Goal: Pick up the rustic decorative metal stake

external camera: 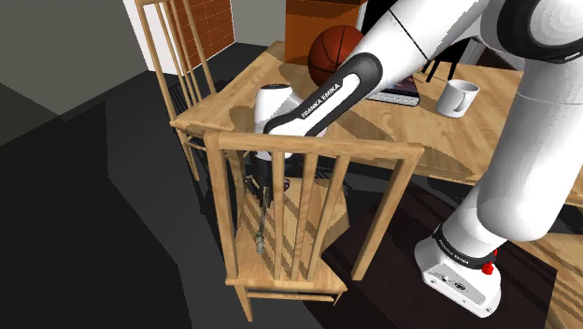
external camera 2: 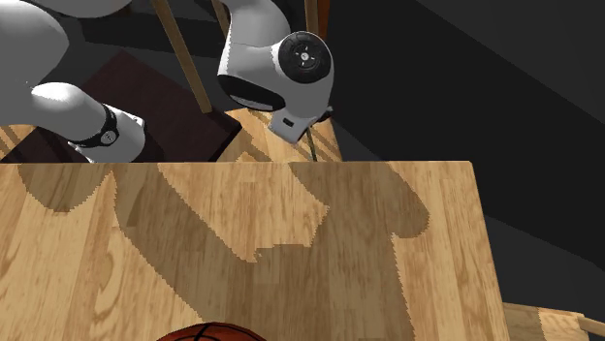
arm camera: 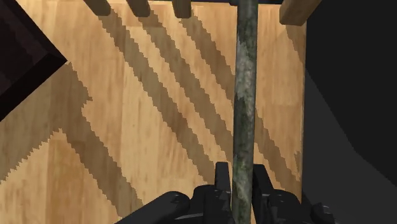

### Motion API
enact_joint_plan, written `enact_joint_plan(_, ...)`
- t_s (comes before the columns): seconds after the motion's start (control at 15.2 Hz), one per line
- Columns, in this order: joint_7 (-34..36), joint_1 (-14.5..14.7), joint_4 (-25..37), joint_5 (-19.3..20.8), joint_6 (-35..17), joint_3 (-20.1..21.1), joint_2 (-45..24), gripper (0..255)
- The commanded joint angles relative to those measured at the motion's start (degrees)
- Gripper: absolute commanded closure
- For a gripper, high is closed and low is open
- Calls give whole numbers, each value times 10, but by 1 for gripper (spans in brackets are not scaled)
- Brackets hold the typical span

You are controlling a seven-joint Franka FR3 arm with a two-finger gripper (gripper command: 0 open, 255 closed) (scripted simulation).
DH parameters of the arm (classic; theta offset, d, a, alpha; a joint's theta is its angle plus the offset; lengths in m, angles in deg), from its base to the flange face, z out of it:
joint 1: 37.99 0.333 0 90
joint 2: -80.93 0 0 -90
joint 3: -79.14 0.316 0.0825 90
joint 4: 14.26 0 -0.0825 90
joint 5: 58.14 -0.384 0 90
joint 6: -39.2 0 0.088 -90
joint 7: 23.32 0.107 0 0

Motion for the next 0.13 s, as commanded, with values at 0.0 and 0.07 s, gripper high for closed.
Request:
enact_joint_plan(0.0,-1,1,-1,-4,10,5,7,255)
enact_joint_plan(0.07,-1,1,-1,-4,10,5,7,255)
